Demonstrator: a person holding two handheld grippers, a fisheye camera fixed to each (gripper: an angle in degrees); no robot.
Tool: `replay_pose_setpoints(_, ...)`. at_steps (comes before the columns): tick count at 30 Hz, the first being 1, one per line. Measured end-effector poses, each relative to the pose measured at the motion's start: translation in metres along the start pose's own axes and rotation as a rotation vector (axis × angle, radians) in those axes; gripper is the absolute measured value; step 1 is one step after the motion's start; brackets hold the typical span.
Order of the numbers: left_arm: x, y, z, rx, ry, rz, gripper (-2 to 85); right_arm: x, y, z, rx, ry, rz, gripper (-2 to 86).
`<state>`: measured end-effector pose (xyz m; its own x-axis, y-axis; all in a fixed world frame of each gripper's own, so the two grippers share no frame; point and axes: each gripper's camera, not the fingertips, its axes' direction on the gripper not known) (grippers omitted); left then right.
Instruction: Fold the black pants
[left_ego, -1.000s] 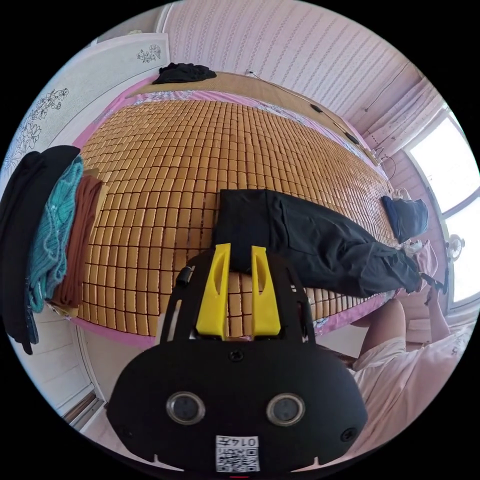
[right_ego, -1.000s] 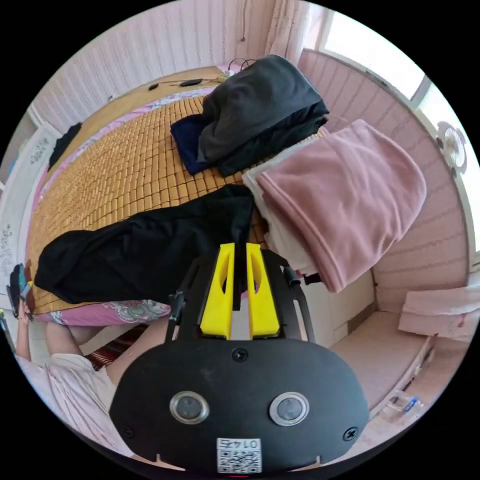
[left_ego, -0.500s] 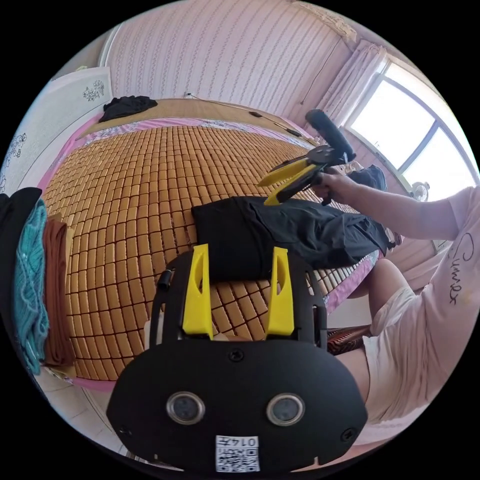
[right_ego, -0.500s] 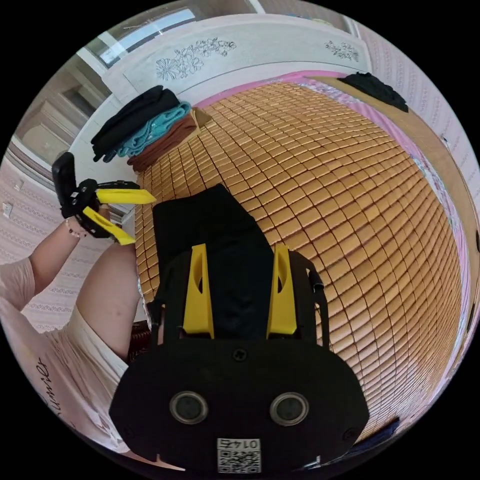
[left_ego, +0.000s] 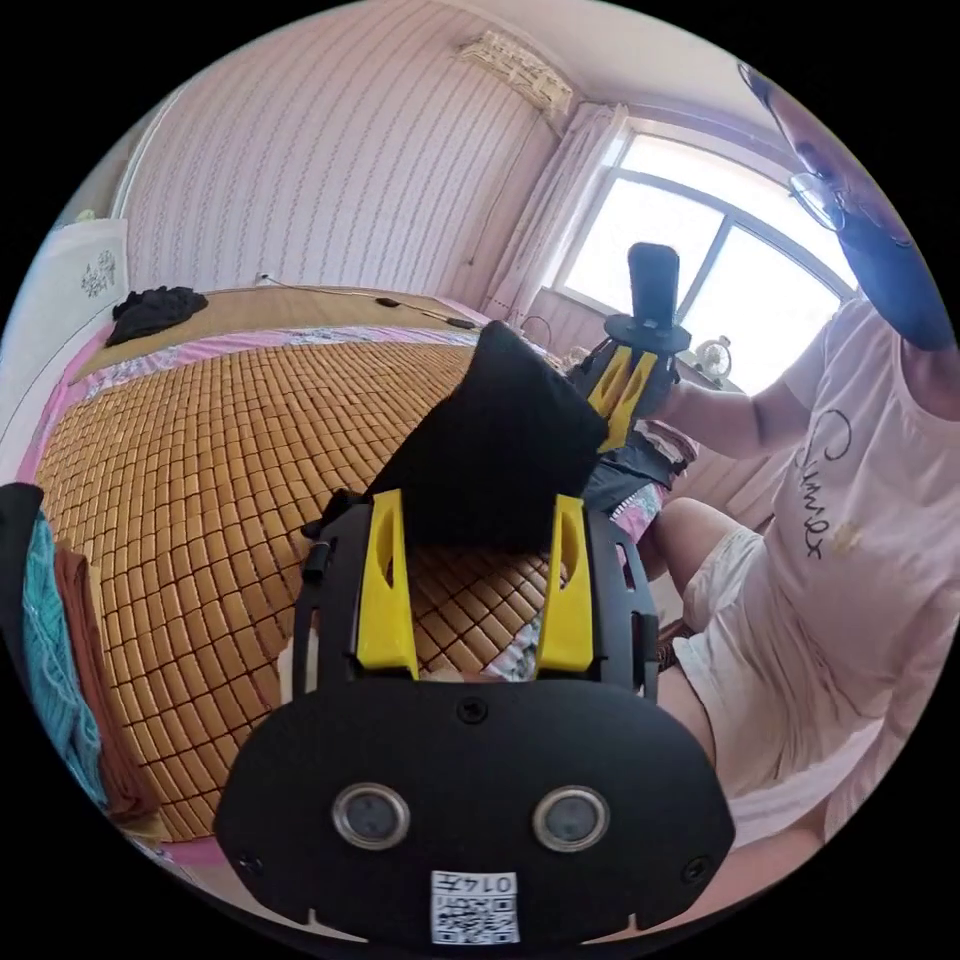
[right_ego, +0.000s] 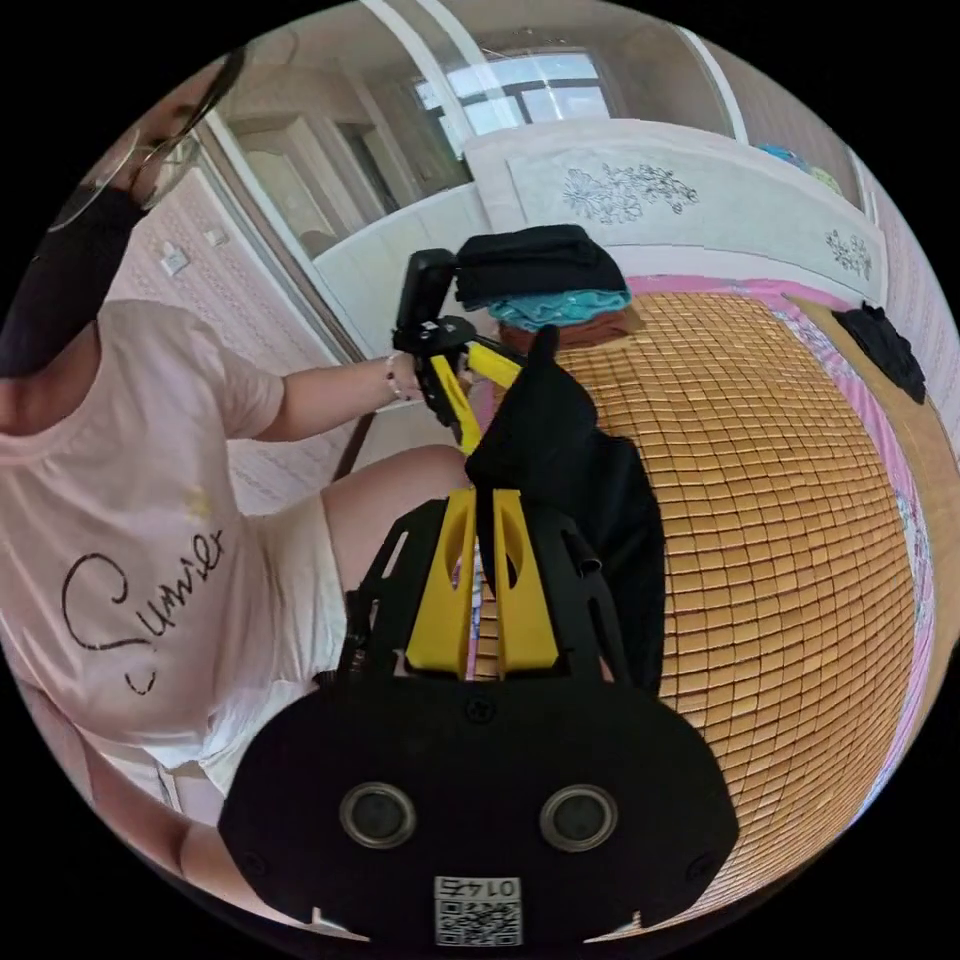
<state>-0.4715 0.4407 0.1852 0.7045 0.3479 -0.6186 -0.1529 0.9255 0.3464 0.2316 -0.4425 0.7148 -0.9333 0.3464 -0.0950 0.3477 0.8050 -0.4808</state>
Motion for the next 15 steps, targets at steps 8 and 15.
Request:
replay_pose_setpoints(8,0.035,0.033,-0.009,-0.178,-0.115,0.061,20.2,0.02,-0.034,0.044,-0.086,-0.119,0.068,1.0)
replay_pose_setpoints(15,0.054,0.051,-0.025,-0.057,-0.222,0.179,18.3,0.024,-0.058,0.073,-0.115,-0.292,-0.015,0.1)
